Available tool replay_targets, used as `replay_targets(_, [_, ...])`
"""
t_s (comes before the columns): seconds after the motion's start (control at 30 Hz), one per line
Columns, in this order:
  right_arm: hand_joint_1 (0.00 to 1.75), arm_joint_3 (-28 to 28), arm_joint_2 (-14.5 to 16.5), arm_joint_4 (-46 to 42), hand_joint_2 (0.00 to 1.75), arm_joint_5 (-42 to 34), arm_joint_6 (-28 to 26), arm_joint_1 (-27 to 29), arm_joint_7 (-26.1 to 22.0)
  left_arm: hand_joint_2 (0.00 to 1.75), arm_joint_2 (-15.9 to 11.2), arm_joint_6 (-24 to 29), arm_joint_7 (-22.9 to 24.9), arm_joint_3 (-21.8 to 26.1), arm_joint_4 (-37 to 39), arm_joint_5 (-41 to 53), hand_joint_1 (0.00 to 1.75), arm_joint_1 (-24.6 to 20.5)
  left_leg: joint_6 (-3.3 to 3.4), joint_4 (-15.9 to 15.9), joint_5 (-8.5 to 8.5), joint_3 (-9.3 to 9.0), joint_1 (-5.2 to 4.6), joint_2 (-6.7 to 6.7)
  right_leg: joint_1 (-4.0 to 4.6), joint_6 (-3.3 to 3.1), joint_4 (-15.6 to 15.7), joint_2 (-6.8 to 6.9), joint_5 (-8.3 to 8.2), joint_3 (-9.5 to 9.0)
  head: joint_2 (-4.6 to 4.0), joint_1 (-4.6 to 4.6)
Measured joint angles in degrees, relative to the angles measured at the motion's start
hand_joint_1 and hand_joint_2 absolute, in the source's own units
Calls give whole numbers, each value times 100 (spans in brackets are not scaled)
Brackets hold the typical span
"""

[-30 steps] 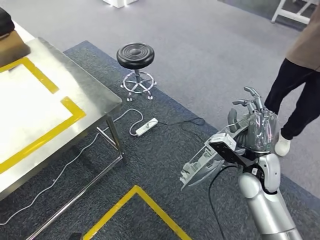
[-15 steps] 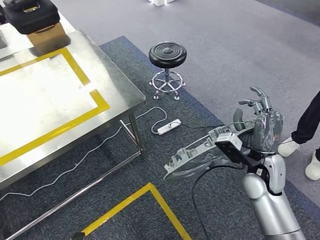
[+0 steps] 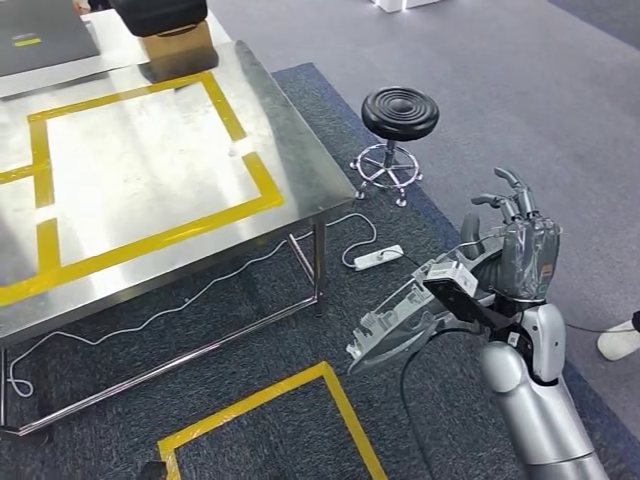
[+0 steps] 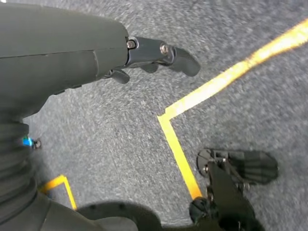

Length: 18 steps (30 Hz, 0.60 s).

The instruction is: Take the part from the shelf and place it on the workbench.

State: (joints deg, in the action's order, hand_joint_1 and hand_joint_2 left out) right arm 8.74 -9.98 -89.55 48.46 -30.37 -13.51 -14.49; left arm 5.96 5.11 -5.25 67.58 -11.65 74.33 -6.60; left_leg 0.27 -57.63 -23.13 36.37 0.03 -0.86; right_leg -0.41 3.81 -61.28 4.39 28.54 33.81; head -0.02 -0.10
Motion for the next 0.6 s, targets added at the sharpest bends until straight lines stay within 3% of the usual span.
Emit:
replay_targets(0.07, [175,-1,-2,6,175,-2,8,-18,1,175,-9,8,1,0,0,0,0,-11,41,4,5,-5,14,133,-12,20,-680,-318,341,318,0,40])
replay_targets(0.1, [175,-1,-3,16,175,-1,15,-21,2,175,-11,9,3,0,0,1,0,-16,51,4,6,-5,12,203,-12,21,-1054,-386,478,511,0,52])
replay_targets(0.13, [175,-1,-3,28,175,-2,20,-20,3,175,-10,9,5,0,1,1,0,-16,55,3,6,-6,10,276,-10,23,-1302,-416,528,655,0,57])
replay_targets(0.17, [175,1,-3,39,175,-1,24,-20,3,175,-10,8,8,0,1,1,0,-12,55,1,6,-8,10,351,-12,22,-1347,-429,466,708,0,61])
replay_targets(0.23, [175,1,-3,50,175,-1,25,-34,4,175,-9,8,10,0,1,1,0,-6,40,-5,7,-16,19,506,-32,17,-830,-504,75,517,0,62])
replay_targets(0.3, [175,0,-3,52,175,-1,25,-54,3,175,-10,9,10,0,1,1,0,-15,-10,-23,12,2,23,650,-81,7,-127,-767,-218,199,0,61])
replay_targets(0.37, [175,1,-3,62,175,-2,28,-60,6,175,-15,10,9,0,1,1,0,-19,-90,-25,45,57,37,774,-97,-32,142,-918,-243,78,0,56])
replay_targets(0.43, [175,4,-2,71,175,-1,32,-66,9,175,-21,11,9,0,0,1,0,3,-167,-7,81,100,64,864,-85,-108,164,-811,-252,74,0,55])
replay_targets(0.5, [175,4,0,74,175,1,31,-78,7,175,-19,11,9,0,-1,1,0,18,-226,-154,-21,186,46,695,-90,-186,195,-673,-270,45,0,24])
replay_targets(0.57, [175,-1,0,78,175,2,30,-77,6,175,-5,10,9,0,-2,1,0,3,-266,-710,-318,465,25,370,-74,-239,215,-523,-270,23,0,-13])
replay_targets(0.6, [175,-2,-1,81,175,3,30,-73,5,175,0,9,9,0,-2,2,0,-6,-278,-1074,-471,650,29,271,-61,-259,216,-444,-265,21,0,-22])
